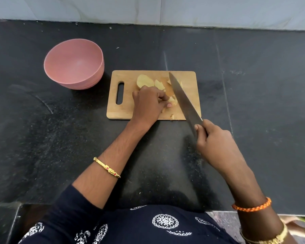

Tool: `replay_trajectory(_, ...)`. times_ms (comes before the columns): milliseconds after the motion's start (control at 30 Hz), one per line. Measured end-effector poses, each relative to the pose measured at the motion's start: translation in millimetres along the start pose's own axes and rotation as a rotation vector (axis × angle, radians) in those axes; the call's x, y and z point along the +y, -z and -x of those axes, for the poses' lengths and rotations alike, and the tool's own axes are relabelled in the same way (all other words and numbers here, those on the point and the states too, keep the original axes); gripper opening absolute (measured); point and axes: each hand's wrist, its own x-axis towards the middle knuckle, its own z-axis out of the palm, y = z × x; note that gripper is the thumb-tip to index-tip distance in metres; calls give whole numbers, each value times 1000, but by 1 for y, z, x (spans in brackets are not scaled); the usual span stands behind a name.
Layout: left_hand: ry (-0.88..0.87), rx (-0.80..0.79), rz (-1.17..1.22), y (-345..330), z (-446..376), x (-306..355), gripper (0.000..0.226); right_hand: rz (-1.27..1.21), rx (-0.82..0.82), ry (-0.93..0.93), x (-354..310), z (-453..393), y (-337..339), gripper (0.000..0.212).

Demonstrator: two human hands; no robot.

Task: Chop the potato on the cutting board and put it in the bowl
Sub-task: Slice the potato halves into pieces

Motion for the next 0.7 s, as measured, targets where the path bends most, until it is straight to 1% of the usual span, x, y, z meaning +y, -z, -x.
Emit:
replay_trajectory(67, 13, -22, 3, 0, -1, 0, 18, -64, 48, 16, -5, -3, 2, 33)
replay_trajectory(167, 31, -28, 34, 1, 0, 0, 16, -73, 31, 23, -13, -13, -2, 30)
replay_trajectory(333, 48, 0, 60, 2, 0, -1, 11, -25, 0, 11, -17, -21, -12, 24)
replay_trajectory(467, 27, 1, 56, 3, -1, -1, 11, 41, 0, -3, -21, -20, -14, 21)
replay_trajectory(700, 25, 42, 26, -1, 3, -1, 11, 130, -76, -49, -26, -9, -21, 18)
